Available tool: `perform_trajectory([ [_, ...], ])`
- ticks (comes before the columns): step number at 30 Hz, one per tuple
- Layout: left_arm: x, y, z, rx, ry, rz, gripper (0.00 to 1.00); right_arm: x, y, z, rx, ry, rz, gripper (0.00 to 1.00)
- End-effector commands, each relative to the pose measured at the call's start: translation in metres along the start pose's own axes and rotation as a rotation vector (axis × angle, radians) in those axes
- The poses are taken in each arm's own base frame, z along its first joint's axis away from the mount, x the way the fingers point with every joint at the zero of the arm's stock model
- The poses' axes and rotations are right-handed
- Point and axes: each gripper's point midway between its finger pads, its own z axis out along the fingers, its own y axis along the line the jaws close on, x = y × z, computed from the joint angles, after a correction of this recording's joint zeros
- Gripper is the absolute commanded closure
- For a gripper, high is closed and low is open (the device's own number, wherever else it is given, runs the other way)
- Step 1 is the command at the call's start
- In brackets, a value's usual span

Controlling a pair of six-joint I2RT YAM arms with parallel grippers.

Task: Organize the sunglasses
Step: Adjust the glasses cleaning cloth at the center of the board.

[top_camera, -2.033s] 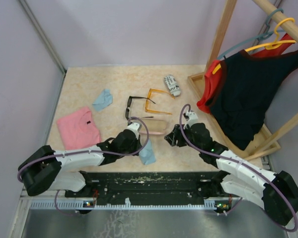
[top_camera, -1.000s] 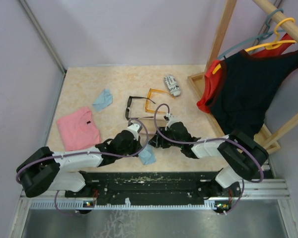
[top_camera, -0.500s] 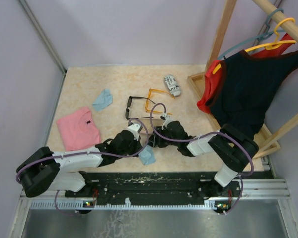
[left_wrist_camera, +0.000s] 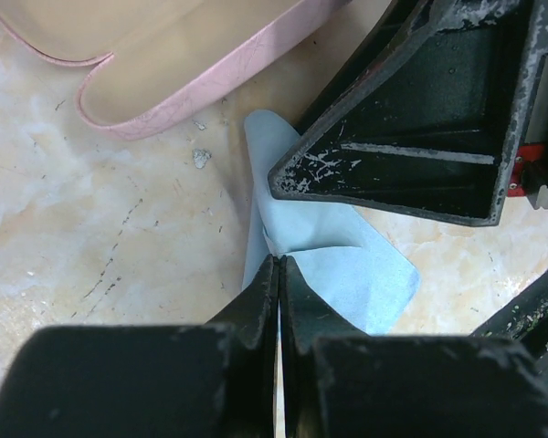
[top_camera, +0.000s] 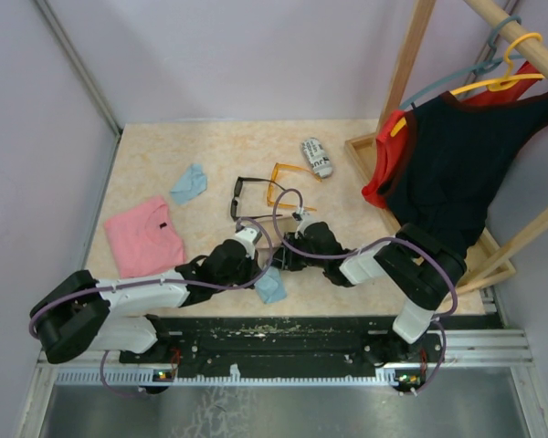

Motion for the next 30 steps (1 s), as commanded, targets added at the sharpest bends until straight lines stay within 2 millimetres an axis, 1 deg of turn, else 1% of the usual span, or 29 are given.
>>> perform_trajectory([
  [1,-0.007,-0.002,-0.003,0.012,-0.026,0.005,0.99,-0.018,0.021,0.002,-0.066,-0.057,-0.028,0.77],
  [4,-0.008,0.0,-0.004,0.004,-0.032,0.002,0.99,-0.018,0.022,-0.001,-0.065,-0.064,-0.032,0.9],
  [5,-0.009,0.001,-0.005,0.001,-0.035,-0.002,0.99,-0.023,0.027,-0.005,-0.077,-0.08,-0.039,0.94],
  [7,-0.009,0.002,-0.006,-0.006,-0.039,-0.005,0.99,-0.026,0.03,-0.01,-0.075,-0.088,-0.044,0.99],
  [12,-0.014,0.004,-0.015,-0.011,-0.063,-0.015,0.99,-0.028,0.023,-0.022,-0.02,-0.11,-0.055,1.0],
  [16,-0.017,0.005,-0.02,-0.009,-0.081,-0.021,0.99,-0.024,0.014,-0.029,0.033,-0.099,-0.064,1.0],
  [22,-0.012,0.007,-0.023,-0.012,-0.074,-0.027,0.99,-0.015,-0.006,-0.042,0.147,-0.086,-0.068,1.0],
  [27,-0.005,0.008,-0.021,-0.008,-0.059,-0.036,0.99,-0.012,-0.012,-0.052,0.185,-0.088,-0.072,1.0],
  [30,-0.006,0.005,-0.021,0.008,-0.06,-0.036,0.99,-0.013,-0.008,-0.057,0.175,-0.097,-0.089,1.0],
])
